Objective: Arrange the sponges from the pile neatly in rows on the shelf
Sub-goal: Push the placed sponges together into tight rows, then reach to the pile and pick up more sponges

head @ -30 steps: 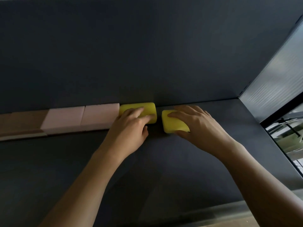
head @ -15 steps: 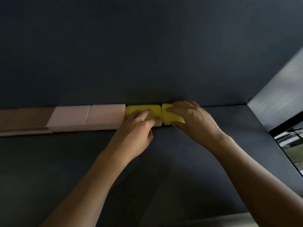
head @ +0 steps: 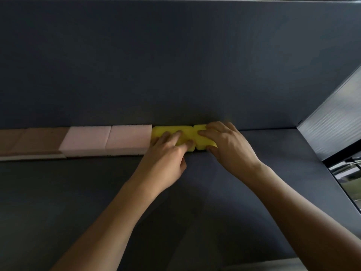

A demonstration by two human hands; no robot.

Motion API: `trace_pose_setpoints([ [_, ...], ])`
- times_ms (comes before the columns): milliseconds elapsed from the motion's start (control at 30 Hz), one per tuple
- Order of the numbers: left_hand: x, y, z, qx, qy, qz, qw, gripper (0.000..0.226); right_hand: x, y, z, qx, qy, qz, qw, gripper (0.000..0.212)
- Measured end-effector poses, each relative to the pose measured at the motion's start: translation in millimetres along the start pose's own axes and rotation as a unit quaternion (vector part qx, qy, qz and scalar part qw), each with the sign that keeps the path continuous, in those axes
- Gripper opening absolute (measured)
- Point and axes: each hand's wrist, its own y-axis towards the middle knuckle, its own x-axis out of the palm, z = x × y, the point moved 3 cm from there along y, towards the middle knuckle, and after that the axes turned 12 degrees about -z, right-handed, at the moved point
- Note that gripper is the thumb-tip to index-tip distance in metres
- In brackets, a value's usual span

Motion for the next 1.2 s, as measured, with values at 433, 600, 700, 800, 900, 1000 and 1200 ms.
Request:
trace_pose_setpoints([
  [433, -33, -55, -33, -0.066, 0.031, 0.103, 0.992, 0.043, -34, 11, -84, -0.096, -0.035, -0.003, 0.995, 0.049],
  [600, -43, -139, -80, -0.207, 0.044, 0.131, 0.969, 0.037, -13, 38, -176, -0.219, -0.036, -0.025, 0.975, 0.042],
  [700, -43, -200, -108, -0.301, 0.052, 0.116, 0.945, 0.035, 9, 43, -239, -0.288, -0.020, -0.047, 0.956, 0.042],
  [800, -43, -262, -129, -0.370, 0.042, 0.115, 0.921, 0.033, 29, 37, -300, -0.344, 0.002, -0.053, 0.937, 0.041],
  [900, -42, -317, -149, -0.413, 0.039, 0.123, 0.902, 0.035, 46, 30, -358, -0.390, 0.005, -0.052, 0.919, 0.042],
  [1000, -46, -364, -172, -0.441, 0.037, 0.137, 0.886, 0.037, 58, 26, -414, -0.414, 0.005, -0.050, 0.909, 0.043],
  [1200, -58, -452, -234, -0.448, 0.041, 0.150, 0.881, 0.033, 89, 23, -525, -0.409, 0.016, -0.058, 0.911, 0.047],
])
